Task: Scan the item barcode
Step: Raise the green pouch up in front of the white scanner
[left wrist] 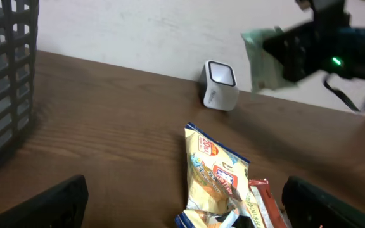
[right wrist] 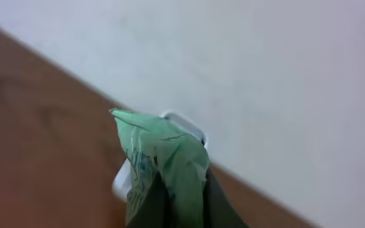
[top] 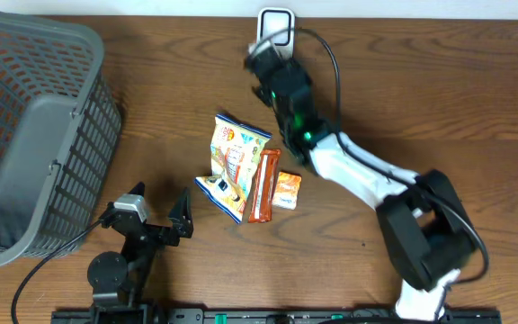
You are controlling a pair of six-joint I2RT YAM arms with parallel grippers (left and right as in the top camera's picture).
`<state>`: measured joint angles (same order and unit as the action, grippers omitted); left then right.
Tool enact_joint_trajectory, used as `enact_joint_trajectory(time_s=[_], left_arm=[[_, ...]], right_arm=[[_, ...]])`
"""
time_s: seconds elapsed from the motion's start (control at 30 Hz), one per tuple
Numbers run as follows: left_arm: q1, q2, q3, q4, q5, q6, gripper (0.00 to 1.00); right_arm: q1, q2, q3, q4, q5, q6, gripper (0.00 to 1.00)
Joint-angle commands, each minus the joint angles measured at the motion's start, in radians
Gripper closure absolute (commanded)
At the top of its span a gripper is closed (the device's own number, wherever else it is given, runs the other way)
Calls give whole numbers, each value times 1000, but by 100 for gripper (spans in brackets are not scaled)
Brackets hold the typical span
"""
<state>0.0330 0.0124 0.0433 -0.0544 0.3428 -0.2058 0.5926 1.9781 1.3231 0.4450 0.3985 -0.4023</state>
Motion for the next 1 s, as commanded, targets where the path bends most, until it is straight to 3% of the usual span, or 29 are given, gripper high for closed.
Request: enact_joint_trajectory(time_s=[0.0, 0.47, 0.67, 0.97], left_arm=[[5, -1, -28, -11, 16, 2, 2], [5, -1, -28, -11, 16, 2, 2], [5, -1, -28, -11, 16, 2, 2], [5, -1, -28, -11, 16, 2, 2]], right_arm=[[-18, 88, 144, 7, 40, -108, 99], [-32, 520, 671, 92, 182, -467, 99], [-48, 577, 697, 166, 194, -553, 99], [-54, 577, 696, 138, 195, -465, 99]])
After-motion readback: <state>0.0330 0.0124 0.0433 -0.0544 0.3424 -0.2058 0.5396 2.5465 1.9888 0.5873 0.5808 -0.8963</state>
